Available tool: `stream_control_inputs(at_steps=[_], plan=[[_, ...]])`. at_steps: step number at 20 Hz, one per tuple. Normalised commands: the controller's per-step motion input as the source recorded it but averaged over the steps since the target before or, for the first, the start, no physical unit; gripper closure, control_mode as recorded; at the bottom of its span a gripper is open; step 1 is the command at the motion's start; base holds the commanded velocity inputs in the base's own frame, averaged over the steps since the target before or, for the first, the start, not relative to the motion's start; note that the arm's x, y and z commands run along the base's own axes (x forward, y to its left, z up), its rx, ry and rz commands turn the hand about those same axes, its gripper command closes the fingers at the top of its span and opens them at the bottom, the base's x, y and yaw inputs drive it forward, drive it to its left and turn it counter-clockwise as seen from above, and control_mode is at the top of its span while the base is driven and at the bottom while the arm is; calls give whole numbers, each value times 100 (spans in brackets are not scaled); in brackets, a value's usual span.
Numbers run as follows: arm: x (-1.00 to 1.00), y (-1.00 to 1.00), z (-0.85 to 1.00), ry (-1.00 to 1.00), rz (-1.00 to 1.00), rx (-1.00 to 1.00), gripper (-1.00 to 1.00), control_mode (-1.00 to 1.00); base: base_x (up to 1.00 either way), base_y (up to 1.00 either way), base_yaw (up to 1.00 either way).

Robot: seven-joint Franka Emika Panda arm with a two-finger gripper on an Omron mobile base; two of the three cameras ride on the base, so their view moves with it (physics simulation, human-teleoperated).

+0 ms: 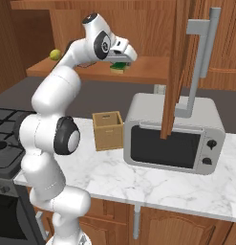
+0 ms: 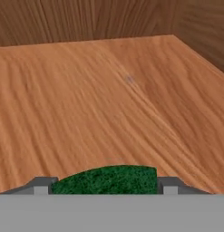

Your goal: Pick the bar soap and sponge from the cabinet and place them on the counter.

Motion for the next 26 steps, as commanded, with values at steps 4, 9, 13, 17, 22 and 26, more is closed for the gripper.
stream_control_inputs(at_steps=[4,9,13,17,22,26], plan=[[-65,0,3,-8,3,0,100,-100,0,0,0],[-55,0,21,1,0,0,100,-100,0,0,0],[-56,0,24,3,0,-1,100,-100,0,0,0],[-60,2,0,1,0,0,100,-100,0,0,0],[-68,18,-26,0,0,0,100,-100,0,0,0],[-80,33,-28,0,3,0,100,-100,0,0,0]])
